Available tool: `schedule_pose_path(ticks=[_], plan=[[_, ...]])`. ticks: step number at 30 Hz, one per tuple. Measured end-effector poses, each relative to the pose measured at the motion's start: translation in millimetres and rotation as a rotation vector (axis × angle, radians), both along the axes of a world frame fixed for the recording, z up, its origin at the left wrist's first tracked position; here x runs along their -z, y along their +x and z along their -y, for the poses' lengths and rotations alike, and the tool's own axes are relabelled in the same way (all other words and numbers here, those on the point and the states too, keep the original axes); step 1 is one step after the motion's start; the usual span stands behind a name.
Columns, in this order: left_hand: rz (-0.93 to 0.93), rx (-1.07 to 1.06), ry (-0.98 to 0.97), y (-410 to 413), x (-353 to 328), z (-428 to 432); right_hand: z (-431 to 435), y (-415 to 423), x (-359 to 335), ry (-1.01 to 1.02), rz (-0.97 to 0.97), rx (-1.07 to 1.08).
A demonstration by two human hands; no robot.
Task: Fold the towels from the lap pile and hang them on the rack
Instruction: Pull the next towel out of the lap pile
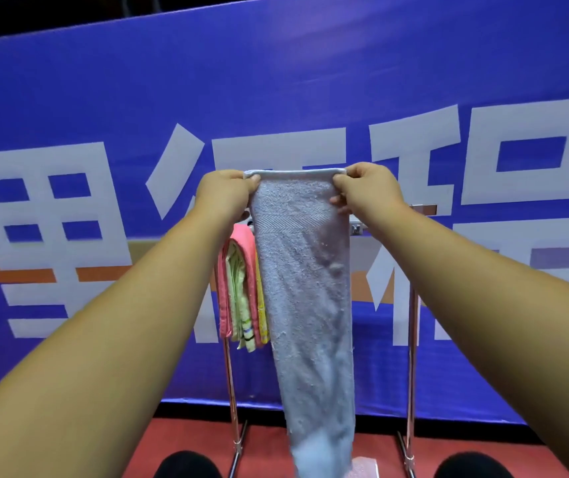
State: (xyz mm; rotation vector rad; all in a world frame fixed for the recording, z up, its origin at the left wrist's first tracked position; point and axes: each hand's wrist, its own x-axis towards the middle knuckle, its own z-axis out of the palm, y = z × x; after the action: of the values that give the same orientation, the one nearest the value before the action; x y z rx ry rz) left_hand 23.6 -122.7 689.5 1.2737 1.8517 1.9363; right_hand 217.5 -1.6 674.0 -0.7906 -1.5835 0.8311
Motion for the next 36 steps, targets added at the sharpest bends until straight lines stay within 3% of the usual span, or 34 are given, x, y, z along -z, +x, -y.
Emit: schedule_pose_path(ticks=[4, 10, 15, 24, 29, 36], plan=[[0.209, 0.041, -0.007, -0.2, 1.7, -2.5, 0.7, 6.2, -4.4, -0.068, -0.022, 0.026], [0.272, 0.038, -0.053, -2.4, 6.8, -2.6, -0.6, 4.6, -1.7, -0.324, -0.166, -0.182], [0.488, 0.127, -0.049, -9.6, 13.3, -1.4, -6.9, 1.0, 4.5, -0.418, -0.188, -0.192], [0.478, 0.102, -0.057, -14.1, 24.6, 1.0, -7.7, -9.5, 15.8, -0.499, -0.219, -0.316], [0.568, 0.186, 0.0, -7.8, 37.4, -3.4, -1.0, -17.4, 25.0, -0.567, -0.202, -0.353], [0.618, 0.254, 0.021, 10.5, 56.9, -15.7, 11.7, -36.7, 36.2, -0.462, -0.154, -0.255]])
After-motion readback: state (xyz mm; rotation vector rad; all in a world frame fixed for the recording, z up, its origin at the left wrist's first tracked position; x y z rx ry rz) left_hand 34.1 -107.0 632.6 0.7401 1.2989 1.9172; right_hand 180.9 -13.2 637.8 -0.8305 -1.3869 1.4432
